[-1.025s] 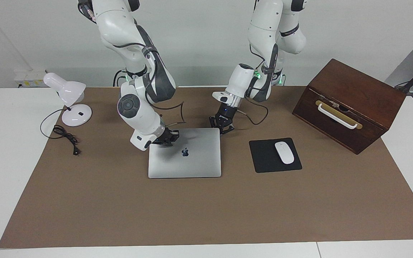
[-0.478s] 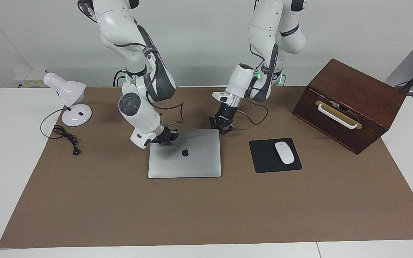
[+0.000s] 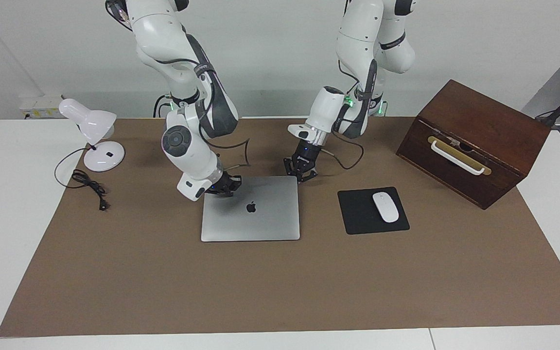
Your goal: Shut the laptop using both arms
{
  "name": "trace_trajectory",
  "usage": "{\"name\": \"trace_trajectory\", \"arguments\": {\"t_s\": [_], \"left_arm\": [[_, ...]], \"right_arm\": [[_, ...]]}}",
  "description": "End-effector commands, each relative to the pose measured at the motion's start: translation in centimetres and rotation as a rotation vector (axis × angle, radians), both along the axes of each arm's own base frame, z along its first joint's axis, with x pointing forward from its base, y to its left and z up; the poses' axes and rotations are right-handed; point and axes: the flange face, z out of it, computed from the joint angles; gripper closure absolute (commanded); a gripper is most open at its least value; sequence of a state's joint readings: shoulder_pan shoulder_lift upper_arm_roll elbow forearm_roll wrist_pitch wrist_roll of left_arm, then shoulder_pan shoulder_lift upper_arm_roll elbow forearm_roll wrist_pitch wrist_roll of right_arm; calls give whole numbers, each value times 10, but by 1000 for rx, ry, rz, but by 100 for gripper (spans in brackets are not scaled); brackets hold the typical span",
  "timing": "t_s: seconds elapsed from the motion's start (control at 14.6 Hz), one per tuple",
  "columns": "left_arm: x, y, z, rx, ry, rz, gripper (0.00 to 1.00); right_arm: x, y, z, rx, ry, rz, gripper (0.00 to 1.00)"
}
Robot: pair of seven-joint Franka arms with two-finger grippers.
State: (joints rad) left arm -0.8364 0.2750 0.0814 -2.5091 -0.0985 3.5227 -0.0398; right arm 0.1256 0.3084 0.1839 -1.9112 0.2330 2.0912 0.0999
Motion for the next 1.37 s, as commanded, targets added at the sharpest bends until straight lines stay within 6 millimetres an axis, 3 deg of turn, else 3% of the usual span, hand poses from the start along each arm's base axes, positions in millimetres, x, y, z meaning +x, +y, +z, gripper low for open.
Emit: {"name": "trace_trajectory", "arguments": {"t_s": [0.0, 0.27, 0.55, 1.09, 1.3], "left_arm": [[-14, 15, -29, 70, 55, -6, 100], [-14, 15, -30, 71, 54, -7, 100], [-13, 16, -30, 70, 55, -3, 100], [-9, 16, -17, 44, 45, 13, 100], [0, 24, 2, 17, 23, 36, 100]], "right_arm": [[-9, -1, 1, -23, -18, -4, 100], [-10, -1, 2, -25, -9, -2, 100], [-2, 0, 16, -20, -16, 1, 100], [5, -12, 70, -65, -19, 37, 100], [2, -25, 106, -78, -47, 29, 100]]}}
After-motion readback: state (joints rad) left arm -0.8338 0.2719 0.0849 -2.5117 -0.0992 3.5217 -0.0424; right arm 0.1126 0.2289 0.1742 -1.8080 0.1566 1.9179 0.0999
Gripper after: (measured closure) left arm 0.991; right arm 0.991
